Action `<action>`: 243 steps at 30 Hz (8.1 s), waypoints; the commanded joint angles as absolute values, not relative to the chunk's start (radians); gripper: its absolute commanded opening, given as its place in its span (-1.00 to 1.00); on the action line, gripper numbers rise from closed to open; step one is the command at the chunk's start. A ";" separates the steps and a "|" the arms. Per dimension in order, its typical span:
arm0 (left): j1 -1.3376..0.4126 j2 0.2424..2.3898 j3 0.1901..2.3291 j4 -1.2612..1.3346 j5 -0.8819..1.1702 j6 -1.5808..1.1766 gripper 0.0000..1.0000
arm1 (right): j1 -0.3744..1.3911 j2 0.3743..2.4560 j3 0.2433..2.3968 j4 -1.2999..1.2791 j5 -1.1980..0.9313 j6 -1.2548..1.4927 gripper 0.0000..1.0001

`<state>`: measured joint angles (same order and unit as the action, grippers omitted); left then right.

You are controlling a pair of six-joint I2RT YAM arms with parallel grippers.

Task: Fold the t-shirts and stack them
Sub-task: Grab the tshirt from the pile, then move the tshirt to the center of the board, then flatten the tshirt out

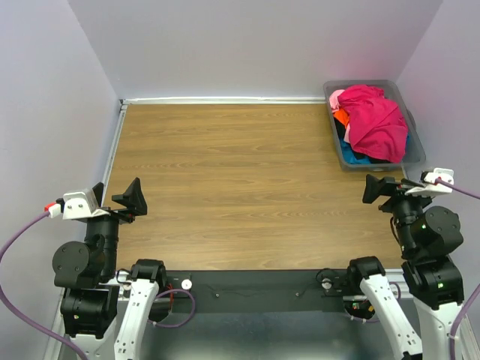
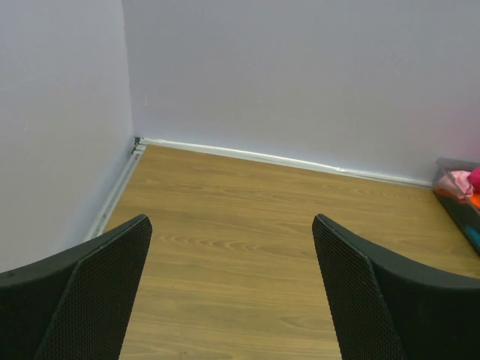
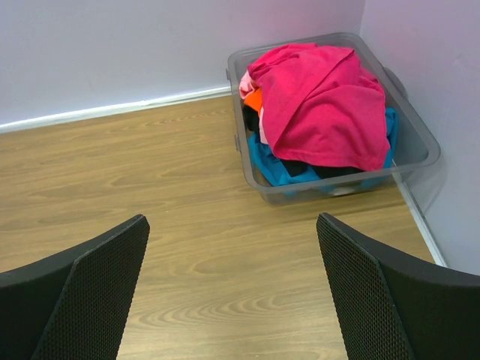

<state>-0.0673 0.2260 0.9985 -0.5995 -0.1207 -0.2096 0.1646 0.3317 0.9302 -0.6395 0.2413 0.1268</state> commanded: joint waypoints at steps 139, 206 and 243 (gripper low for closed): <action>-0.089 1.137 0.557 -0.063 0.021 -0.735 0.48 | 0.489 1.572 0.953 -0.356 -0.202 0.446 0.10; -0.167 1.975 1.464 -0.290 -0.104 -0.456 0.46 | 0.400 1.844 1.173 -0.439 0.127 0.388 0.43; -0.133 1.447 0.746 -0.356 -0.255 -0.692 0.19 | 0.400 1.712 1.066 -0.446 0.014 0.405 0.43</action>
<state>-0.1478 1.4307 0.7258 -0.3885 -0.2008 -0.7151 0.3981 1.7409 1.0832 -0.4297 0.0265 0.3996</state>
